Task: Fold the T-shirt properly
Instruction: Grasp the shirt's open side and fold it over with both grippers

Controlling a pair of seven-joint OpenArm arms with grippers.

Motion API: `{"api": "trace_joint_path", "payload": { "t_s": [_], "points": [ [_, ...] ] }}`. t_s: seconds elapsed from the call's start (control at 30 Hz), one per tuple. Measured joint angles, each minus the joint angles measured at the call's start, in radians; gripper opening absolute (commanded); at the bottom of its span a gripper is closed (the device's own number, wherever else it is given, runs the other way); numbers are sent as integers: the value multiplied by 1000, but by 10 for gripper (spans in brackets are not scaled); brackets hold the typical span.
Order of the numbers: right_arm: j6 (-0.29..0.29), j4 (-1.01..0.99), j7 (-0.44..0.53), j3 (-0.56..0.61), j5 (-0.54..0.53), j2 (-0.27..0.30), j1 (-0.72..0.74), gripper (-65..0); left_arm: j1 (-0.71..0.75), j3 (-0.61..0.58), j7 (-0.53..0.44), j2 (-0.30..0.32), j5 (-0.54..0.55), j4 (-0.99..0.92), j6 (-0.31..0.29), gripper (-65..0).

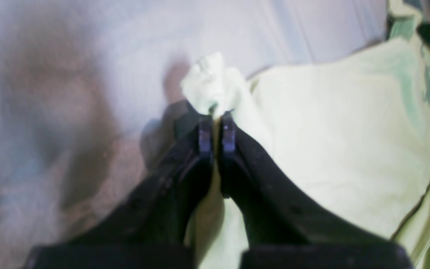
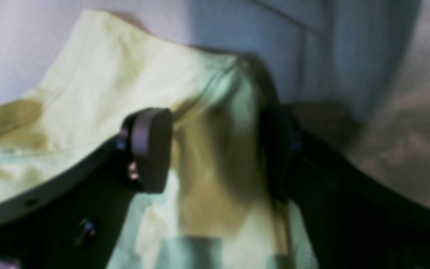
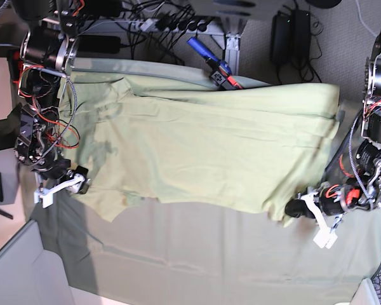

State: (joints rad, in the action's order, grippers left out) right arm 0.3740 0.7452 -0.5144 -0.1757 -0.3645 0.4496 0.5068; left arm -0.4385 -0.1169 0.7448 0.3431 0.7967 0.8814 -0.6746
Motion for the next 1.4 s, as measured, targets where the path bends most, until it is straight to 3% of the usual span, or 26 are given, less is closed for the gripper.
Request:
{"api": "trace_joint_path", "payload": {
  "t_s": [0.07, 0.2, 0.23, 0.37, 0.63, 0.73, 0.9, 1.03, 1.13, 1.4],
  "points": [
    [0, 16, -18, 2, 0, 5, -3, -324, 0, 0, -18, 0, 1, 0, 0, -650],
    [0, 32, -37, 2, 10, 14, -10, -611, 0, 0, -21, 0, 2, 0, 0, -650],
    [-1, 32, -32, 2, 10, 16, -11, -650, 0, 0, -26, 0, 1, 0, 0, -650],
    [0, 32, -21, 2, 11, 16, -11, -650, 0, 0, -103, 0, 5, 0, 0, -650],
    [0, 65, -39, 3, 10, 37, -14, -650, -2, 0, -87, 19, 6, 0, 0, -650],
    [0, 111, -111, 3, 4, 48, -16, -650, -2, 0, -19, 48, 64, 0, 0, -650],
    [0, 228, -168, 6, -79, 81, -58, -650, 1, 0, 188, 73, 227, 0, 0, -650],
    [2, 337, -191, 6, -85, 114, -135, -650, 9, -2, 201, 98, 275, 0, -3, -650],
    [2, 406, -197, 2, -92, 132, -211, -650, 21, -2, 280, 134, 332, 38, -4, -650],
    [2, 499, -224, -107, -151, 141, -332, -650, 182, -3, 330, 206, 371, 341, -11, -650]
  ]
}}
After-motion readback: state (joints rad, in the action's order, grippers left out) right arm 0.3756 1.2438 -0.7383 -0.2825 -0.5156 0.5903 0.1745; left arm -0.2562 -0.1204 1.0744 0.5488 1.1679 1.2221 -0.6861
